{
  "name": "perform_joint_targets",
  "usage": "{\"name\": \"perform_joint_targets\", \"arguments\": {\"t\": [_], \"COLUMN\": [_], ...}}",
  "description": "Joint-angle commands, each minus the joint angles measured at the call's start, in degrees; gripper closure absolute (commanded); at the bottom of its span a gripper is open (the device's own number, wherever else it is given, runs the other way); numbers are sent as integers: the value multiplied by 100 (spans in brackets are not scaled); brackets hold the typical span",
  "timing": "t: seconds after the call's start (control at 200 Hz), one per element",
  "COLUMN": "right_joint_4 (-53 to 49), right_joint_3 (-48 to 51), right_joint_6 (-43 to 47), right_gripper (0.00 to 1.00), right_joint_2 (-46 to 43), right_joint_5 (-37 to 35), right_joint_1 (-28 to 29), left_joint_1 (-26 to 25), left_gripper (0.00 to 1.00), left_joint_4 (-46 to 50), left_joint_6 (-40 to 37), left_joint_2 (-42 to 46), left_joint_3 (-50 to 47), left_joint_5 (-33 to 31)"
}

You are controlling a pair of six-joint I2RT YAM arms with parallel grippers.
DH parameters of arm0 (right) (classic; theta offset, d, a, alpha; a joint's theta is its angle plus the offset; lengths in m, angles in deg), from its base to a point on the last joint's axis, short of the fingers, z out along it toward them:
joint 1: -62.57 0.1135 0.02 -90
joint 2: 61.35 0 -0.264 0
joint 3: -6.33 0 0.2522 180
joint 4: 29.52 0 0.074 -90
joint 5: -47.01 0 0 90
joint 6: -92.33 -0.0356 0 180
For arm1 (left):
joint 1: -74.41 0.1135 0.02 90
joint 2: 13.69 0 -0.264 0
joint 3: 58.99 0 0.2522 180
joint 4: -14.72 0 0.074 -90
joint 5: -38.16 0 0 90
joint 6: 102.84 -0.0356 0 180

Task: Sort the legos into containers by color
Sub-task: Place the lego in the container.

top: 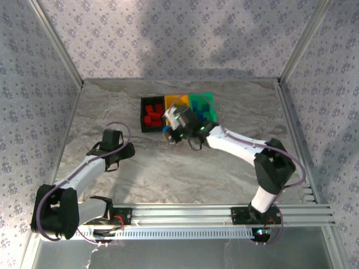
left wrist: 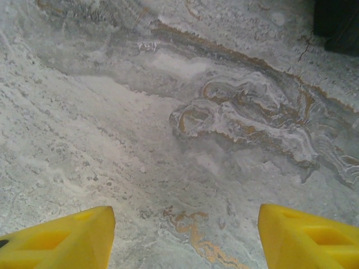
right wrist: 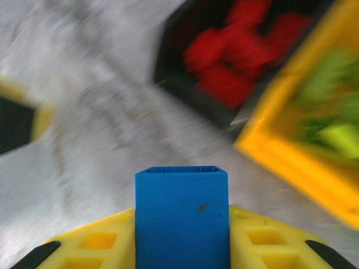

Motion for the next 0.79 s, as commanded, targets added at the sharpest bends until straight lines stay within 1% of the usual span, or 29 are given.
{"name": "perform_joint_targets", "arguments": {"t": [0.0, 0.095, 0.18, 0.28, 0.395, 0.5, 0.59, 0.645, 0.735, 0.79], "right_joint_4": [-193, -721, -721, -751, -841, -928, -972, -998, -1054, -1099], "right_joint_3": [-92, -640, -818, -1066, -1369, -1637, -1747, -1777, -1773, -1786], "right_joint_6": [-382, -618, -793, -881, -795, -770, -750, -750, -665, -610], "right_gripper": [64, 66, 67, 67, 67, 67, 67, 66, 66, 64], "right_joint_2": [-136, 272, 547, 889, 1283, 1620, 1774, 1820, 1854, 1873], "right_joint_5": [-300, -305, -218, -166, -406, -397, -532, -678, -1114, -1202], "right_joint_1": [-617, -1203, -1613, -1944, -2093, -2173, -2186, -2177, -2162, -2169], "left_joint_1": [34, 34, 34, 35, 35, 41, 39, 34, 34, 35], "left_gripper": [32, 32, 32, 32, 32, 32, 32, 32, 32, 32], "left_joint_4": [-169, -264, -263, -299, -325, -405, -398, -406, -415, -416], "left_joint_6": [50, 58, 49, 67, 74, 71, 67, 67, 67, 58], "left_joint_2": [-20, -8, -2, 58, 109, 100, 78, 88, 87, 95], "left_joint_3": [-53, -107, -106, -163, -187, -214, -200, -213, -213, -214], "left_joint_5": [91, 36, 39, 13, -3, -15, -5, -5, -4, 12]}}
